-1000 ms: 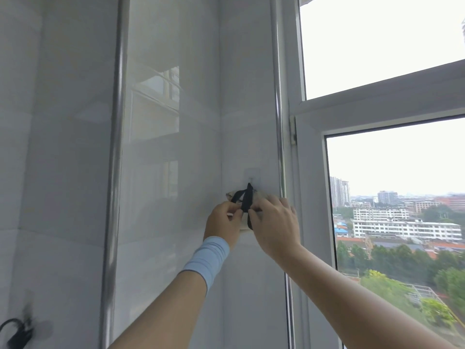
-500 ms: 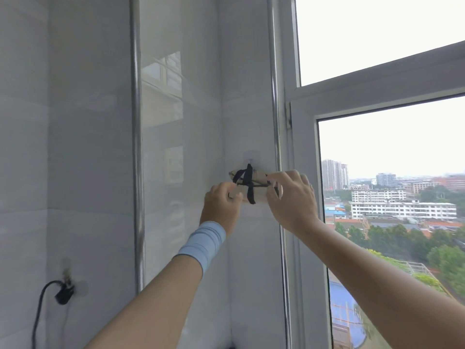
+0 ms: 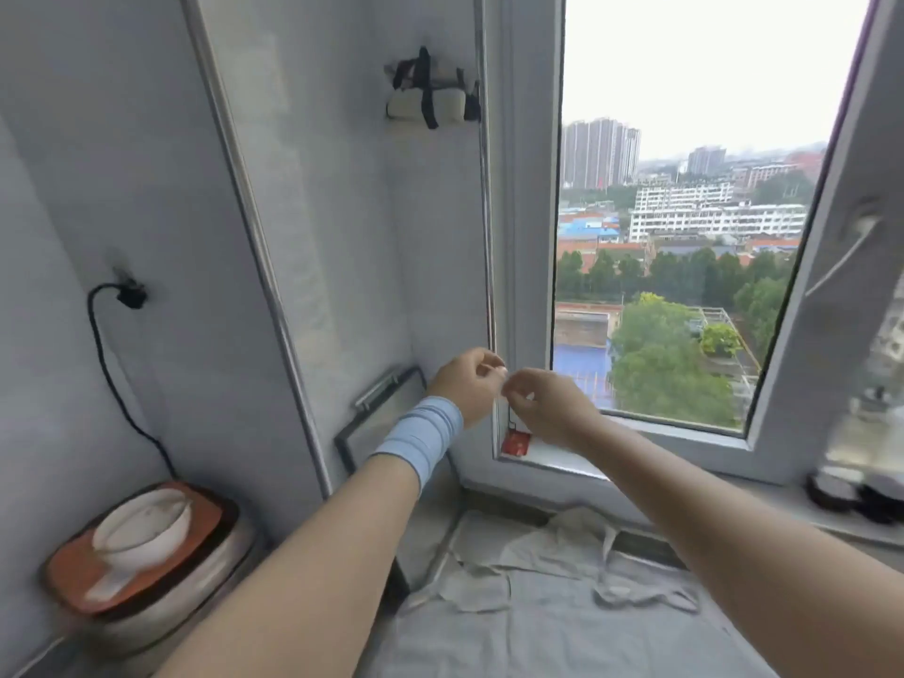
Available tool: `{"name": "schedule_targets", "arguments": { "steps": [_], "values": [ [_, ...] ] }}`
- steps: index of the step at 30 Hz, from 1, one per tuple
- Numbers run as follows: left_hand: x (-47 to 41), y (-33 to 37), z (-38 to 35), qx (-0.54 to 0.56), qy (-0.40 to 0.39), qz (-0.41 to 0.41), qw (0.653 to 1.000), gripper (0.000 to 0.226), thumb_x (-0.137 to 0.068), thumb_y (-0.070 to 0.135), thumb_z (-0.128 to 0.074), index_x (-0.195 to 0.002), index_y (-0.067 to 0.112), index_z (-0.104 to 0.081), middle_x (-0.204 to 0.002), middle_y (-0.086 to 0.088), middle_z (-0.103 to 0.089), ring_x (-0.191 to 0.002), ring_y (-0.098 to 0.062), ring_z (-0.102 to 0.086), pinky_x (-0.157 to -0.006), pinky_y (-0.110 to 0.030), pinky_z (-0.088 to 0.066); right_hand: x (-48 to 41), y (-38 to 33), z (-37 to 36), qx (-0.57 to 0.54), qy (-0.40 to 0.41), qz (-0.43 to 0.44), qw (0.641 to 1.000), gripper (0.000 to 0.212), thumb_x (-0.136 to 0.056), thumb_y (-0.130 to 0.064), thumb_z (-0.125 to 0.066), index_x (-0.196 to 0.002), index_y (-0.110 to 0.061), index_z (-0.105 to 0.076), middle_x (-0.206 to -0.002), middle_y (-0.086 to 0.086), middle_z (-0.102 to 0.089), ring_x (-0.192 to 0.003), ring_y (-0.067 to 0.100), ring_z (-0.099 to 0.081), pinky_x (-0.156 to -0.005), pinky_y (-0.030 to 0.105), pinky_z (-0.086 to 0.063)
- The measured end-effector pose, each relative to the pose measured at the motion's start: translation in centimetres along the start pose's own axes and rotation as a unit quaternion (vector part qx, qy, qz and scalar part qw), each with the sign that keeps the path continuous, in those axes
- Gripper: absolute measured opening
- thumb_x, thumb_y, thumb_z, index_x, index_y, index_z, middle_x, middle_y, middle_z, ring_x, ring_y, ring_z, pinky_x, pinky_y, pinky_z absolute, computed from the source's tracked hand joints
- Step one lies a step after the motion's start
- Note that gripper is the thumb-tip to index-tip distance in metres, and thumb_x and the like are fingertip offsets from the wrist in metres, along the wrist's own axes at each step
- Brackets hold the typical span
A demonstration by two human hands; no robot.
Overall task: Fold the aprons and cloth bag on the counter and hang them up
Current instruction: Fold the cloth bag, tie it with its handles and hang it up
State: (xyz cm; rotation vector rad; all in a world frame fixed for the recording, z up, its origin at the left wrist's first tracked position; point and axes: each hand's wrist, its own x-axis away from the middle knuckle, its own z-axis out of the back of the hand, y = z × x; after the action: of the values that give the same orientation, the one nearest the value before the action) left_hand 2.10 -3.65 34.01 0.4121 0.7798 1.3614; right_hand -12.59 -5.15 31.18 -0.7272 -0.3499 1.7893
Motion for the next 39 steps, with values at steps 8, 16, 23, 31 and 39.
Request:
{"name": "schedule_targets", "arguments": {
  "steps": [8,16,23,31,39],
  "values": [
    [12.7,-10.5,-15.5,-0.045,-0.209,0.115,0.970,0.022,-0.090,0.031,-0.056,-0.108,0.025,-0.067,-0.107,0.005,-0.069,-0.101,-0.017,-0.064,-0.090,-0.024,-0.047,16.3,13.1,-10.9,0.099,-0.248,-0.128,0.955,0.032,-0.090,-0.021,-0.050,-0.115,-0.024,-0.069,-0.122,-0.003,-0.068,-0.115,0.021,-0.061,-0.094,0.028,-0.047],
    [21.7,-19.2,-25.5,-0.245,-0.418,0.134,0.864,0.068,-0.088,0.047,-0.053,-0.149,0.034,-0.027,-0.158,0.003,-0.021,-0.144,-0.025,-0.023,-0.113,-0.046,-0.030,27.6,20.7,-20.6,0.173,-0.396,-0.178,0.884,0.068,-0.091,-0.055,-0.047,-0.152,-0.043,-0.019,-0.164,0.005,-0.008,-0.150,0.025,-0.005,-0.114,0.056,-0.022],
    [24.7,-23.2,-29.4,-0.347,-0.476,0.029,0.808,0.083,-0.087,0.026,-0.059,-0.152,0.036,-0.008,-0.159,-0.003,-0.007,-0.143,-0.030,-0.014,-0.108,-0.049,-0.033,31.6,27.3,-21.6,0.236,-0.401,-0.166,0.870,0.071,-0.094,-0.061,-0.035,-0.152,-0.049,0.005,-0.161,-0.012,0.023,-0.150,0.014,0.017,-0.108,0.074,-0.009],
    [22.5,-22.7,-27.6,-0.297,-0.419,0.050,0.857,0.034,-0.088,0.018,-0.050,-0.113,0.036,-0.064,-0.123,-0.002,-0.053,-0.119,-0.028,-0.050,-0.099,-0.037,-0.041,31.1,23.7,-23.7,0.192,-0.343,-0.135,0.910,0.066,-0.097,-0.047,-0.039,-0.155,-0.038,-0.008,-0.164,0.009,0.011,-0.151,0.028,0.008,-0.115,0.061,-0.012],
    [22.9,-20.4,-19.9,-0.237,-0.453,0.084,0.855,0.029,-0.085,0.012,-0.053,-0.105,0.027,-0.068,-0.104,-0.002,-0.065,-0.093,-0.024,-0.061,-0.085,-0.033,-0.053,29.4,19.5,-24.3,0.123,-0.365,-0.171,0.907,0.057,-0.085,-0.040,-0.048,-0.141,-0.031,-0.044,-0.162,0.011,-0.014,-0.150,0.030,-0.006,-0.116,0.057,-0.015]
  ]
}}
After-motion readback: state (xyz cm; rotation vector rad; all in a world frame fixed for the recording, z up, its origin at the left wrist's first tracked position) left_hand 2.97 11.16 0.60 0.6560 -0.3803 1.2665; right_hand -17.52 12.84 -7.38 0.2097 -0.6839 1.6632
